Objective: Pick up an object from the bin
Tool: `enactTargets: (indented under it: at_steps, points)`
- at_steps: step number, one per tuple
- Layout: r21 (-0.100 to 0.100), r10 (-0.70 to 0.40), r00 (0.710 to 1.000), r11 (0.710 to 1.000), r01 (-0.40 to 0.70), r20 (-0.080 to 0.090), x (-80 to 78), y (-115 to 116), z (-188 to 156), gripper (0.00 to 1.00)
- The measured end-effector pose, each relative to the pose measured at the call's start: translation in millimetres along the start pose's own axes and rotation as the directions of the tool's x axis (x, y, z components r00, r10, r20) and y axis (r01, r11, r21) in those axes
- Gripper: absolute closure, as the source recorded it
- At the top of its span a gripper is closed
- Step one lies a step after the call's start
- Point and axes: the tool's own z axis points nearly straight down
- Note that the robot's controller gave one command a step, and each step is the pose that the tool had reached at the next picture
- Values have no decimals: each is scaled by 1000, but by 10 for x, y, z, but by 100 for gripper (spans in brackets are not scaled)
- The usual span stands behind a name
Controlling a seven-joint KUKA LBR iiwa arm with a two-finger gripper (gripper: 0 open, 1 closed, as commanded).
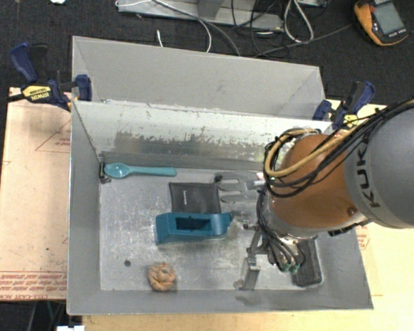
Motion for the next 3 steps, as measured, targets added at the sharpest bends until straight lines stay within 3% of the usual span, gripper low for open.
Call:
enactTargets:
  at_steps: [1, 2, 3]
  points:
    - [0, 1, 1000, 1000, -1, 8, -18, -1, -42, 0]
    - [-1, 82, 997, 997, -82, 9, -455, 420, 96, 0]
    - [2, -11, 1000, 1000, 11, 11, -542, 853, 286, 0]
